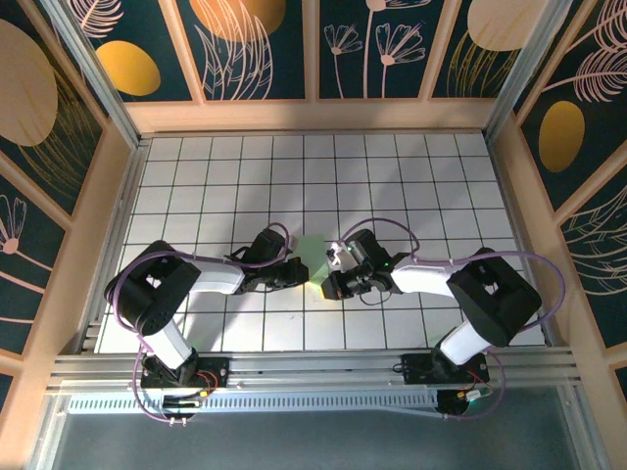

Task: Fold a paper plane with a square sheet of paper (fold left side to right side)
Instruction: Third fold the triangle at the center of the table.

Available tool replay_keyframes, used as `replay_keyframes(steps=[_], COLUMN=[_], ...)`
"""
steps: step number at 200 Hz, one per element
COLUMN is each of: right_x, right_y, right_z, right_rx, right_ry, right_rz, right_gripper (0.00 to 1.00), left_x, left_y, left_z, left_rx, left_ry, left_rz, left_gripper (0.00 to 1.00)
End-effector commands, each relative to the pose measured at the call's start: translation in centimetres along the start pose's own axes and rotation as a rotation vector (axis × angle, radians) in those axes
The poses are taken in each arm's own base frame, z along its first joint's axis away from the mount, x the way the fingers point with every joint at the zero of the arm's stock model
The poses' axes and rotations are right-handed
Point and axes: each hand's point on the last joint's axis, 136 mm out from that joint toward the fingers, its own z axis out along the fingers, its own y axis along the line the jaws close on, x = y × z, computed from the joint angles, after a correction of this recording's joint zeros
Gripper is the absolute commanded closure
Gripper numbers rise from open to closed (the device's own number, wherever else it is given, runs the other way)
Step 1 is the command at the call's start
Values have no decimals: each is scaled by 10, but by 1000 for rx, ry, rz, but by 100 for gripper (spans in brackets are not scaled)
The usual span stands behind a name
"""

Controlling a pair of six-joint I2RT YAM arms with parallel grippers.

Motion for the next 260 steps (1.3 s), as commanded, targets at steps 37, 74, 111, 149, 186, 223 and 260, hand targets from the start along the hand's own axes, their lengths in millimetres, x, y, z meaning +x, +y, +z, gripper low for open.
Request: replay_keyframes(steps=[37,74,111,149,186,223,260], right_x=[-3,0,7,12,16,21,30], right_y=[0,-7,-12,-16,-17,-20,-23], right_z=[3,6,10,12,14,15,15], right_rx=[-16,1,7,6,2,3,8], right_ry=[-6,9,28,42,54,65,85], right_rz=[11,20,43,57,64,75,95], right_gripper=[99,100,100,100,100,100,100], left_x=[21,21,22,22,22,21,21], left_y=[49,48,48,48,49,49,51], left_z=[2,2,3,4,4,4,4], left_rx=[-171,-169,-168,-168,-170,-172,-181], left_ry=[38,38,42,44,45,44,41], left_rz=[-62,-62,-63,-63,-64,-64,-70], left_gripper=[100,100,100,100,100,100,100])
